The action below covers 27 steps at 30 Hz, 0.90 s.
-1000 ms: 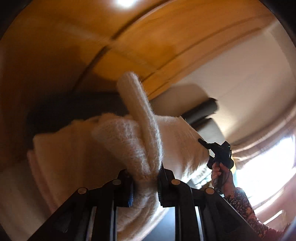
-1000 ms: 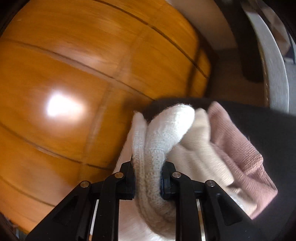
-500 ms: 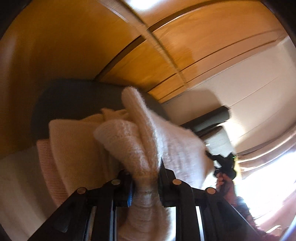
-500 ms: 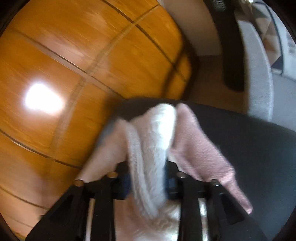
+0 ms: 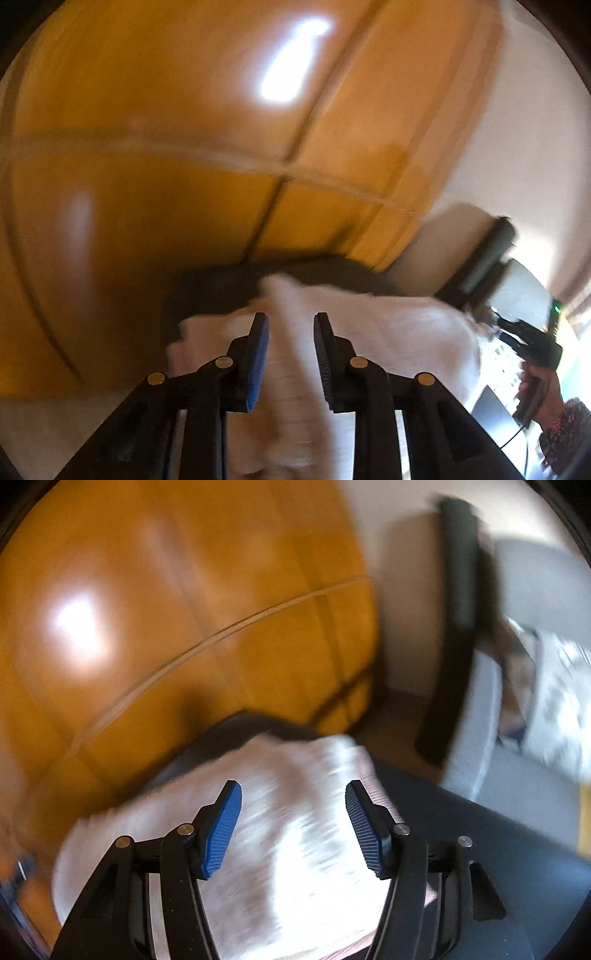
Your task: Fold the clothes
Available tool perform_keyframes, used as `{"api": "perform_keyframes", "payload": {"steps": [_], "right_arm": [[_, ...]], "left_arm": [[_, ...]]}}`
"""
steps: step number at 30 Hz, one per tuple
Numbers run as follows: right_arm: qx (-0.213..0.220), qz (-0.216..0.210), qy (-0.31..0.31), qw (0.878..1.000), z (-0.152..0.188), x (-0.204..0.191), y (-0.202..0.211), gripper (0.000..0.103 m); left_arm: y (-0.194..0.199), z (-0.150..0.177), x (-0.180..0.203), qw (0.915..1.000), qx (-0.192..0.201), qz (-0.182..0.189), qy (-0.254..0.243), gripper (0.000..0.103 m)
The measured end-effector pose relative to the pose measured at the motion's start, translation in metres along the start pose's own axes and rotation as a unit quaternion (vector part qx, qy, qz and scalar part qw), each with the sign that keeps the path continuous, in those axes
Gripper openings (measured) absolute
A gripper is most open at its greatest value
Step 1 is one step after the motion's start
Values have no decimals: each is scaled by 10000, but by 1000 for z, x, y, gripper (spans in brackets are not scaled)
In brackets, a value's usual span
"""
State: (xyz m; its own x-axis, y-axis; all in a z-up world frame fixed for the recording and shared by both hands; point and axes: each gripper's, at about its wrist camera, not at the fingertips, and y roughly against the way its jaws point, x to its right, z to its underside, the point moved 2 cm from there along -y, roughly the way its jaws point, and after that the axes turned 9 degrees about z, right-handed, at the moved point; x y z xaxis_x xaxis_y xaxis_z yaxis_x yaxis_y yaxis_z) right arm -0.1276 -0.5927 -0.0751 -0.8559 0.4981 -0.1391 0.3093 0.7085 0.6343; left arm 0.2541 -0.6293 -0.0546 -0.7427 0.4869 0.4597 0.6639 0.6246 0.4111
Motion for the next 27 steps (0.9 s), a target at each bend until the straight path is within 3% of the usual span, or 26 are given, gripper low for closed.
{"api": "perform_keyframes", "payload": {"steps": [3,5,7,9,14,20,25,27], "right_arm": [[-130,-146,659,9976,20,-38,-9,62],[-310,53,745,9967,29,-45,-26,62],[-683,196,514,9961,31,-35,-51,62],[-1014,23,-54,9948,43,-14,-68,62],[-1035,43,-142,9945,41,-14,-75,63],[-617,243,-471,9967,49,-27,-11,64],[-514,224,-319,9979,93,-62,48,82],[-535,274,-152,9981,105,-79,66,83]], "left_arm": [[-34,12,39,9976,-453,69,-519,25],[-55,27,52,9938,-798,19,-770,25],[-67,39,48,9922,-944,-135,-803,25],[-77,48,40,9917,-1022,-240,-746,26],[-87,59,41,9889,-1002,-435,-1009,26],[-74,47,53,9881,-1178,-781,-609,26],[-43,51,82,9831,-1248,-1179,-630,26],[-28,57,97,9793,-1289,-1350,-780,26]]}}
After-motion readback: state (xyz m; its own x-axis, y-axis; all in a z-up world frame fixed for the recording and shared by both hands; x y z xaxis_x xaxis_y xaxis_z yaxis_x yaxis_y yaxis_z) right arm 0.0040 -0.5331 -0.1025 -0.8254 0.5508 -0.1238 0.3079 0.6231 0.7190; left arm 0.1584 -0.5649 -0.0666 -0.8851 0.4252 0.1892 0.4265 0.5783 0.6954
